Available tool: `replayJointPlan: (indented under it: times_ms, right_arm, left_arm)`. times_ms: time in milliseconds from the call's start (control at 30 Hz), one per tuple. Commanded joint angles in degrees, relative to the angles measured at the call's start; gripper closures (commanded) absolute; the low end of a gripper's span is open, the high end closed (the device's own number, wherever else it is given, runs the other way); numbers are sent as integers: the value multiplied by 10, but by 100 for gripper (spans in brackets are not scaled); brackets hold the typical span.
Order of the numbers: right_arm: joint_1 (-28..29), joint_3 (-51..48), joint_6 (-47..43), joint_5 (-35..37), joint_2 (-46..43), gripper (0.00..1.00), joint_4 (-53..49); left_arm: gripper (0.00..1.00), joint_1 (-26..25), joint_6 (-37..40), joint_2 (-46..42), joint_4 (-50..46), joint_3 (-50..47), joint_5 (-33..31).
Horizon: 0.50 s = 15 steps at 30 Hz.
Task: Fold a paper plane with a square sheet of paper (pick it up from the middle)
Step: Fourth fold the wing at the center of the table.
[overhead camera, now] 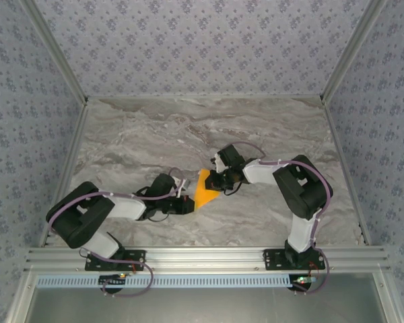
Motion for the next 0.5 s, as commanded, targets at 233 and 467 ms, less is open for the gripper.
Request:
replayJointPlan:
  times_ms: [233,467]
  right_arm:
    - [-10,-28,-3,98,50,96,-98]
    - [-7,-27,2,94,48,96,-89]
  left_arm:
    - [100,-10,12,-111,-200,-26,-8]
    - [100,-10,1,-229,-190,19,-56]
